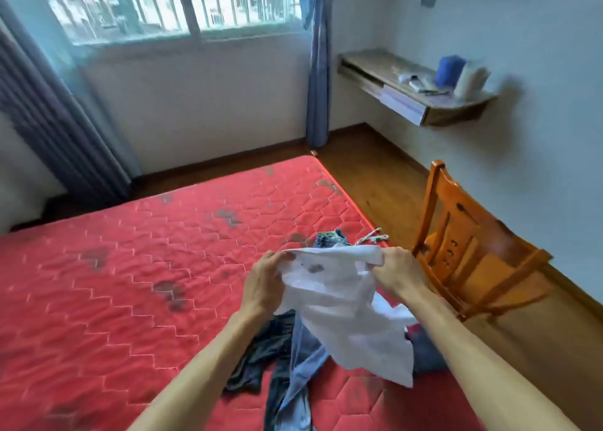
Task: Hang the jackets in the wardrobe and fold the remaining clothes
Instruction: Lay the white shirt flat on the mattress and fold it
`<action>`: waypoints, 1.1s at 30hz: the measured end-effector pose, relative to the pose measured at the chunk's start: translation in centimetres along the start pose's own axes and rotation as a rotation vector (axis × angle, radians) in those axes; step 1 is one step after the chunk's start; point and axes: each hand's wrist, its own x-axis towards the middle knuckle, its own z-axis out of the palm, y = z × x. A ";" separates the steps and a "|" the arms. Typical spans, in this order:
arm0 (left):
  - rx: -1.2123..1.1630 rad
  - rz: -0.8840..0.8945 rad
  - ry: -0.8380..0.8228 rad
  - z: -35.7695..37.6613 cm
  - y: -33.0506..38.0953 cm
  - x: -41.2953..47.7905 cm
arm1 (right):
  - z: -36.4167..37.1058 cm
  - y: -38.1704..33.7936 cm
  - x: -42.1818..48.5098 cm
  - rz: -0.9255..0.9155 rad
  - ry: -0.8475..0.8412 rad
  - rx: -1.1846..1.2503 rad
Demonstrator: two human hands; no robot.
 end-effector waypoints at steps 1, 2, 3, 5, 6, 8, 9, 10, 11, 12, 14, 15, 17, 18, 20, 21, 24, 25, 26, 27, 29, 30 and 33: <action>0.021 0.048 0.027 -2.8 0.6 -0.7 | -1.2 -2.2 -1.2 -0.030 0.041 0.035; 0.045 0.087 0.046 -5.4 0.9 -1.2 | -2.3 -4.3 -2.4 -0.057 0.081 0.077; 0.064 0.114 0.059 -8.0 1.1 -1.7 | -3.4 -6.2 -3.5 -0.084 0.122 0.119; 0.056 0.122 0.072 -13.0 1.3 -2.8 | -5.5 -10.0 -5.9 -0.136 0.197 0.208; 0.040 0.123 0.086 -15.3 1.4 -3.3 | -6.6 -11.7 -7.2 -0.164 0.230 0.248; 0.049 0.137 0.130 -19.4 1.7 -4.4 | -8.6 -15.1 -10.0 -0.250 0.291 0.305; 0.076 0.149 0.138 -21.1 1.9 -5.2 | -9.6 -16.6 -11.3 -0.294 0.318 0.333; 0.101 0.156 0.123 -22.5 2.1 -6.0 | -10.6 -18.0 -12.6 -0.335 0.336 0.363; 0.114 0.155 0.085 -23.7 2.3 -6.9 | -11.5 -19.3 -13.7 -0.387 0.351 0.389; 0.104 0.148 0.046 -24.7 2.4 -7.8 | -12.4 -20.5 -14.7 -0.438 0.367 0.403; 0.019 0.142 0.011 -26.1 2.5 -9.9 | -14.2 -22.6 -16.8 -0.533 0.401 0.407; -0.026 0.160 0.013 -26.8 2.6 -11.0 | -14.9 -23.4 -17.6 -0.565 0.418 0.398; -0.046 0.220 0.022 -27.9 2.6 -12.5 | -15.9 -24.4 -19.2 -0.592 0.462 0.362; -0.024 0.250 0.025 -28.6 2.5 -13.2 | -16.2 -24.6 -20.0 -0.596 0.493 0.348; 0.040 0.289 0.046 -30.2 2.6 -14.7 | -16.6 -24.7 -21.5 -0.594 0.534 0.346; 0.059 0.303 0.072 -30.9 2.9 -15.4 | -16.8 -24.6 -22.4 -0.591 0.534 0.359; 0.043 0.362 0.246 -32.8 3.9 -17.9 | -17.0 -24.5 -25.2 -0.570 0.489 0.411; 0.045 0.380 0.298 -33.2 4.5 -18.8 | -17.1 -24.6 -26.4 -0.577 0.483 0.430; 0.067 0.401 0.335 -33.6 5.0 -19.8 | -17.2 -24.6 -27.6 -0.593 0.482 0.447; 0.094 0.423 0.358 -34.0 5.3 -20.8 | -17.2 -24.6 -28.9 -0.620 0.479 0.465; 0.144 0.452 0.376 -35.2 5.8 -23.3 | -17.5 -24.4 -31.5 -0.674 0.477 0.493; 0.177 0.459 0.379 -36.0 5.8 -24.6 | -17.6 -24.3 -32.6 -0.686 0.471 0.504; 0.325 0.469 0.365 -39.0 5.6 -28.6 | -17.8 -23.6 -35.3 -0.661 0.455 0.488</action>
